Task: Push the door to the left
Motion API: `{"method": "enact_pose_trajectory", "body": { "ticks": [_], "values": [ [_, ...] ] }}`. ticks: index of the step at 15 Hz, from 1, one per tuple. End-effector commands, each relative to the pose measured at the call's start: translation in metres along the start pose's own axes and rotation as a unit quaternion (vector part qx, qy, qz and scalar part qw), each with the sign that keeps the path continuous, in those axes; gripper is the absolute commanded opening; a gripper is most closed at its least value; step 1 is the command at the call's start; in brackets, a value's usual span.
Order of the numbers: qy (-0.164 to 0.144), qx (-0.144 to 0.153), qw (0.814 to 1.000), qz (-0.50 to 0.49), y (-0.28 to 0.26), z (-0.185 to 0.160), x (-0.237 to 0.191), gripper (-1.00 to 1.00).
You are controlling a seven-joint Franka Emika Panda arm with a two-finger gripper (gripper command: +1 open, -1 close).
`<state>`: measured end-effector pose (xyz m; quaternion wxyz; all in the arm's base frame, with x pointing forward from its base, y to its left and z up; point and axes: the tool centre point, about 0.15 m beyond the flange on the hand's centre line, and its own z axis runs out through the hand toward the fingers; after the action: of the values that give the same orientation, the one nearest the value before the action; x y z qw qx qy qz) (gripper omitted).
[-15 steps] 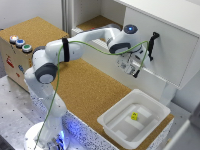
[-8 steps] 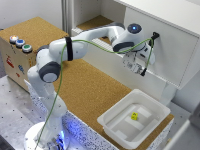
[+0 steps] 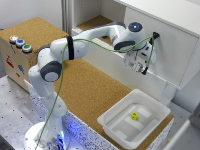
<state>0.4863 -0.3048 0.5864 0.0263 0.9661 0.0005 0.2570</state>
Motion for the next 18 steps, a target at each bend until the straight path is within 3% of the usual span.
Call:
{"method": "enact_pose_trajectory", "body": {
  "ticks": [1,5,9,18],
  "values": [
    [0.006,-0.003,0.999,0.032,-0.007,-0.001,0.022,1.0],
    [0.001,0.002,0.998,0.057,-0.002,0.013,0.038,1.0],
    [0.026,-0.011,0.998,0.05,0.009,0.018,0.058,1.0],
    [0.019,0.038,0.998,0.055,0.022,0.027,0.072,1.0]
  ]
}}
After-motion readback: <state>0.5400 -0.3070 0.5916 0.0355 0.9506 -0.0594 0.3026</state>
